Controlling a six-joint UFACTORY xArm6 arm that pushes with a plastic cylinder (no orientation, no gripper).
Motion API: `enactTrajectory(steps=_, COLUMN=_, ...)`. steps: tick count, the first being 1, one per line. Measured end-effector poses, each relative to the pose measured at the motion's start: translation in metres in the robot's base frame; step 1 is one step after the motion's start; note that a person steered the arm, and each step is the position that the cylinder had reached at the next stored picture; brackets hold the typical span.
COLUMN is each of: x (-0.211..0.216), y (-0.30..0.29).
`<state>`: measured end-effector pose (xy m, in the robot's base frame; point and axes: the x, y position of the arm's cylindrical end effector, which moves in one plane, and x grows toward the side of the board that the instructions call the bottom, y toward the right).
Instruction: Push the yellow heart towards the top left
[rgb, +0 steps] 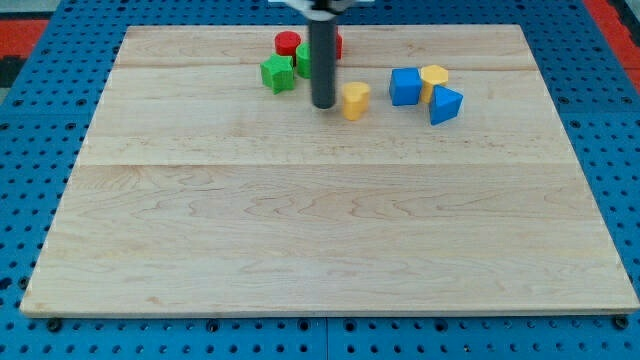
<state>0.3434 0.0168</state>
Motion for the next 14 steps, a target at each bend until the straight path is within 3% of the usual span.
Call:
enactTrajectory(steps=1, x=0.059, y=-0.017)
enactTrajectory(steps=2, x=0.066, y=0.041)
enactTrajectory(steps=3, x=0.020, y=0.073)
enactTrajectory(steps=4, x=-0.003, y=0.059)
enactTrajectory(steps=6, x=-0.014, y=-0.111)
enactTrajectory(steps=7, x=0.004, y=-0.122)
enactTrajectory(steps=8, x=0.006, y=-0.175)
enactTrajectory(steps=9, x=-0.017, y=-0.201)
enactTrajectory(steps=11, x=0.044, y=-0.193)
enactTrajectory(steps=14, x=0.001, y=-0.241)
